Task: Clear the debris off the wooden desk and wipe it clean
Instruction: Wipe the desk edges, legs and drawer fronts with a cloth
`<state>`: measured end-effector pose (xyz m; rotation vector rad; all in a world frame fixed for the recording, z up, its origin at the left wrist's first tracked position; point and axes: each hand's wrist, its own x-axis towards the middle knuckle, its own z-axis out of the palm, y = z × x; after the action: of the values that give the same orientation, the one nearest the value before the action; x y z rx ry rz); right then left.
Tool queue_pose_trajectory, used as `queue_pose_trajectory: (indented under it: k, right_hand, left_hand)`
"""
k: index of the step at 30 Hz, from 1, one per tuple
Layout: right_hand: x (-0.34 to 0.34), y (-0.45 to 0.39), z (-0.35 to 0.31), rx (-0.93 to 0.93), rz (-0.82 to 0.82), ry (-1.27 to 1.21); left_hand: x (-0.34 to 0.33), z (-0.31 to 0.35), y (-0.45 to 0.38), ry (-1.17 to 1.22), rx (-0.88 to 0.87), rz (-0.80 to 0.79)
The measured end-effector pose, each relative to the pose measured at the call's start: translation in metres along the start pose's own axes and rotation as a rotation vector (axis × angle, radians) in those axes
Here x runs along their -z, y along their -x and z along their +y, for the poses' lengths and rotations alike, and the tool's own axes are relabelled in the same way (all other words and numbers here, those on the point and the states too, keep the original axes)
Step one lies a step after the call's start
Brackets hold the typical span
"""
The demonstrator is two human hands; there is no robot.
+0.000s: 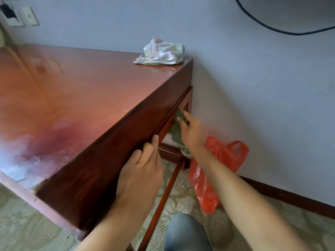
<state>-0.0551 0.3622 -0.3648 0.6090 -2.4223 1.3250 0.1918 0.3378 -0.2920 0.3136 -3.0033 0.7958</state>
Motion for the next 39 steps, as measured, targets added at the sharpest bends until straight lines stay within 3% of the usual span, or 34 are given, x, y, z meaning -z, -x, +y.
queue_pose_trajectory:
  k: [2, 6, 9, 15, 18, 20, 25, 29, 34, 39]
  right_hand:
    - [-0.001, -0.047, 0.004, -0.1, -0.108, 0.008]
    - [-0.001, -0.12, 0.017, -0.234, -0.152, 0.113]
    - [-0.002, -0.152, 0.03, -0.223, -0.168, 0.14]
    - [0.016, -0.118, 0.015, 0.036, -0.119, 0.234]
    - [0.036, -0.07, -0.004, 0.328, -0.028, 0.266]
    - [0.041, -0.066, -0.008, 0.39, -0.064, 0.339]
    - [0.019, -0.159, -0.01, 0.114, -0.155, 0.623]
    - [0.014, -0.199, -0.005, 0.068, -0.182, 0.704]
    - [0.036, -0.136, -0.016, 0.318, -0.197, 0.731]
    - [0.065, -0.004, -0.043, 0.759, -0.169, 0.471]
  left_hand:
    - [0.002, 0.0, -0.005, 0.029, -0.031, -0.013]
    - [-0.002, 0.0, -0.009, 0.014, -0.078, -0.011]
    - [-0.019, -0.001, -0.012, 0.019, 0.023, 0.118]
    - [-0.037, 0.0, -0.015, 0.027, 0.05, 0.312]
    - [-0.038, 0.002, -0.017, 0.06, 0.072, 0.3]
    - [-0.038, 0.001, -0.019, 0.063, 0.075, 0.301]
    - [-0.046, 0.002, -0.02, 0.024, 0.086, 0.335]
    - [-0.046, 0.002, -0.023, 0.042, 0.097, 0.312]
    - [-0.042, 0.001, -0.021, 0.089, 0.097, 0.303]
    - [-0.038, 0.005, -0.019, 0.136, 0.089, 0.224]
